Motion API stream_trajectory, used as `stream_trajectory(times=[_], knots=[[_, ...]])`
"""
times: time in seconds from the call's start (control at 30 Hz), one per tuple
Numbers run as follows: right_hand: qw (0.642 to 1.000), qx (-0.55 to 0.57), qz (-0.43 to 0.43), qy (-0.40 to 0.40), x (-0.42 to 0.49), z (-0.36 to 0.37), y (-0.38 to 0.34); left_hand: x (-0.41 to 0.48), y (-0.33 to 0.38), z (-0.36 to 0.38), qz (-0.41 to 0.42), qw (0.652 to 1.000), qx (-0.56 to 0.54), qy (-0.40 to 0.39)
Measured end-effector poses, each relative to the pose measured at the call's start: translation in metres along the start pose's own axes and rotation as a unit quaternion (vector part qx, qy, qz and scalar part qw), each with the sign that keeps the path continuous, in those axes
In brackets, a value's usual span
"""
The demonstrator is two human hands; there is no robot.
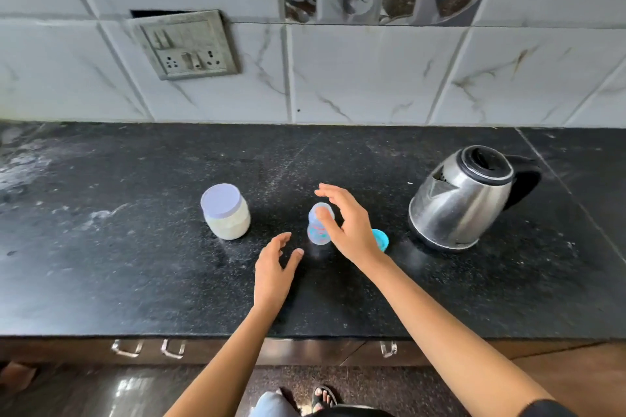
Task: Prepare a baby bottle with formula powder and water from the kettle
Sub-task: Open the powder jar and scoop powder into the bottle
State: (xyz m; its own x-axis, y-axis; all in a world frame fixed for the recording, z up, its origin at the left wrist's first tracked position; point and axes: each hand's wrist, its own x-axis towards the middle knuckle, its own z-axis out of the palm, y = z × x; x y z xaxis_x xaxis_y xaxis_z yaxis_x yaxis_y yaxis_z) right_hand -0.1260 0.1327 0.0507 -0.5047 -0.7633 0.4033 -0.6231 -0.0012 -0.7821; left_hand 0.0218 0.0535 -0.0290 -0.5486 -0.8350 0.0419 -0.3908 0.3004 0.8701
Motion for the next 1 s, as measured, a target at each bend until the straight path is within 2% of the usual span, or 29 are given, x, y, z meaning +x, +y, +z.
stream_trajectory(times=[0.23, 0.4, 0.5, 0.63, 0.73, 0.87, 1.0], knots=[[0.990, -0.055, -0.007, -0.128, 0.044, 0.065, -0.033, 0.008, -0.019, -0.058, -0.044, 0.988, -0.012, 0.146], [0.972, -0.079, 0.050, -0.217, 0.072, 0.102, -0.040, 0.028, -0.029, -0.096, -0.042, 0.982, -0.011, 0.182], [0.960, -0.090, 0.084, -0.250, 0.085, 0.119, -0.041, 0.048, -0.039, -0.112, -0.046, 0.987, -0.007, 0.153], [0.952, -0.118, 0.107, -0.260, 0.097, 0.139, -0.040, 0.074, -0.052, -0.126, -0.028, 0.998, 0.002, 0.055], [0.942, -0.179, 0.091, -0.270, 0.100, 0.154, -0.040, 0.089, -0.056, -0.132, -0.003, 1.000, -0.009, -0.016], [0.937, -0.277, 0.034, -0.211, 0.099, 0.169, -0.038, 0.103, -0.055, -0.134, -0.011, 0.997, -0.039, -0.062], [0.946, -0.269, 0.002, -0.180, 0.098, 0.174, -0.032, 0.112, -0.054, -0.135, -0.008, 0.996, -0.039, -0.077]])
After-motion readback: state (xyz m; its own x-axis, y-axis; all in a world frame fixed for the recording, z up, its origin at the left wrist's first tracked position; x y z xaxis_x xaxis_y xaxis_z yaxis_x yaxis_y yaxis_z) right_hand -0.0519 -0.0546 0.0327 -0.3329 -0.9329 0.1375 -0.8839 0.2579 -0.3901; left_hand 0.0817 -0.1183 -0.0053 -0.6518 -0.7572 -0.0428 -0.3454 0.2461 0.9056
